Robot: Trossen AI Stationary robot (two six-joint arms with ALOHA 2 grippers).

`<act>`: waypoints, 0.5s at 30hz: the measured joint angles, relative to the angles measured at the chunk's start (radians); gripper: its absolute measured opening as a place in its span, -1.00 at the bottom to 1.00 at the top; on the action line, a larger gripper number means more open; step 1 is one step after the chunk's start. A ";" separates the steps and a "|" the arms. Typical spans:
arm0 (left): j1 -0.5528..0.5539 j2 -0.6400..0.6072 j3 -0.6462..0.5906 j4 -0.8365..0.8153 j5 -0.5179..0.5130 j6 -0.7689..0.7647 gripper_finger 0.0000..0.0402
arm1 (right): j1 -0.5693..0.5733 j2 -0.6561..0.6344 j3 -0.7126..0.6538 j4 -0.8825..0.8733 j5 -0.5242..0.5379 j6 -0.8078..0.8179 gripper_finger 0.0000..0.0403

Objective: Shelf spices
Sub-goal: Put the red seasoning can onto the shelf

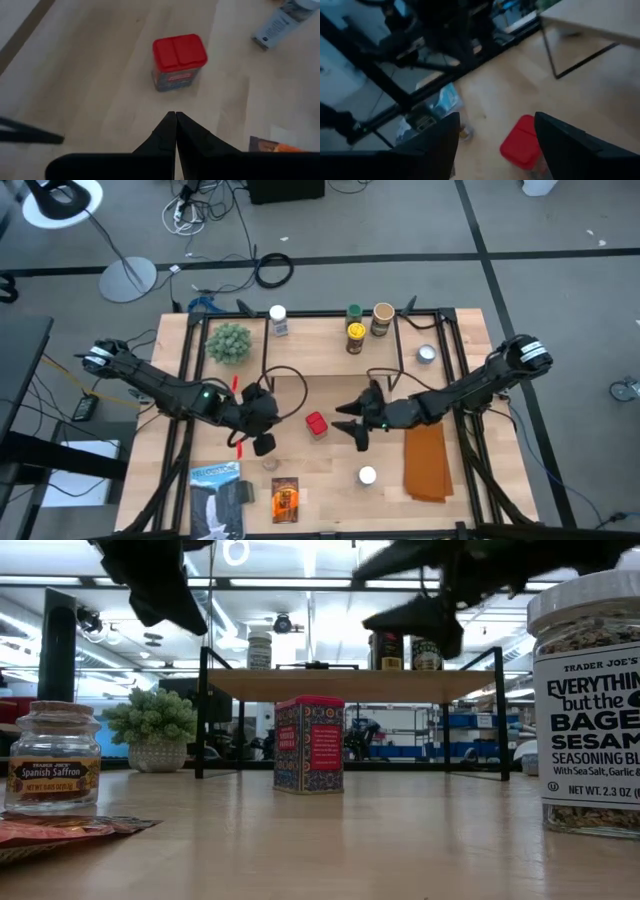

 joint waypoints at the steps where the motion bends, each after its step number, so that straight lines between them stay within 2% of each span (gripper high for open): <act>1: -0.002 0.000 0.000 0.008 0.000 0.019 -0.93 | 0.000 0.015 0.036 -0.047 -0.008 -0.003 0.29; 5: -0.006 -0.004 -0.032 0.087 0.045 0.086 -0.93 | -0.004 0.088 0.247 -0.423 -0.021 0.005 0.29; 9: 0.003 -0.007 -0.105 0.160 0.105 0.113 -0.93 | -0.025 0.179 0.491 -0.828 -0.020 0.084 0.29; 12: 0.008 -0.029 -0.172 0.199 0.089 0.117 -0.93 | -0.047 0.255 0.644 -1.028 -0.021 0.154 0.29; 15: 0.008 -0.085 -0.259 0.297 0.053 0.144 -0.93 | -0.075 0.327 0.777 -1.155 -0.042 0.193 0.29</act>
